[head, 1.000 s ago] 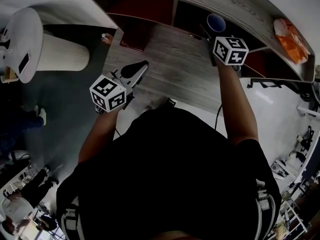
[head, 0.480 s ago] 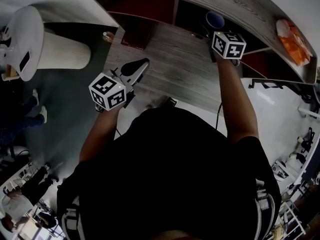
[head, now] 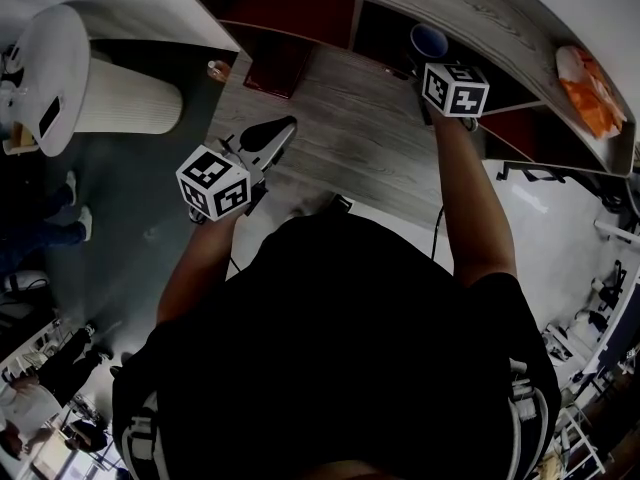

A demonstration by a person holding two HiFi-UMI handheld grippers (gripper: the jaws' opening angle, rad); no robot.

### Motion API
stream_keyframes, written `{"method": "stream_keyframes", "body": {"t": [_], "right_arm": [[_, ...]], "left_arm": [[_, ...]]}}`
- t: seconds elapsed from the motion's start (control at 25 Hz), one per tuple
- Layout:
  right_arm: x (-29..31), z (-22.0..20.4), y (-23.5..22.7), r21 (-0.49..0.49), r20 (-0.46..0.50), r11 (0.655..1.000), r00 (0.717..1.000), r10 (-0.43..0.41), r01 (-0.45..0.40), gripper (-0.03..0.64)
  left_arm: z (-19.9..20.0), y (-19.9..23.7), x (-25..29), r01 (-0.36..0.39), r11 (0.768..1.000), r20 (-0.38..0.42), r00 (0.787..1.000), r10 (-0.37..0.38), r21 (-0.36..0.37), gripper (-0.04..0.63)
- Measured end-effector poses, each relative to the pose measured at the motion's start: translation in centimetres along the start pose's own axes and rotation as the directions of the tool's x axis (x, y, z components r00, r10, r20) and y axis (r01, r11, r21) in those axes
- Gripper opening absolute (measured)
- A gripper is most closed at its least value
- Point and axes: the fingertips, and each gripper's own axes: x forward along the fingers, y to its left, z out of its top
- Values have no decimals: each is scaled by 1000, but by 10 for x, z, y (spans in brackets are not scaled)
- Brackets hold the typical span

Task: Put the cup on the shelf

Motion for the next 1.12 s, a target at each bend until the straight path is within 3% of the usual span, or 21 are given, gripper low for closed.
{"method": "stream_keyframes", "body": {"t": [1.12], "right_arm": [[6, -6, 5, -19, -27, 1000, 1000, 5, -6, 313]], "left_arm": [[-1, 1, -1, -2, 1000, 5, 1000, 2, 1, 20]]}}
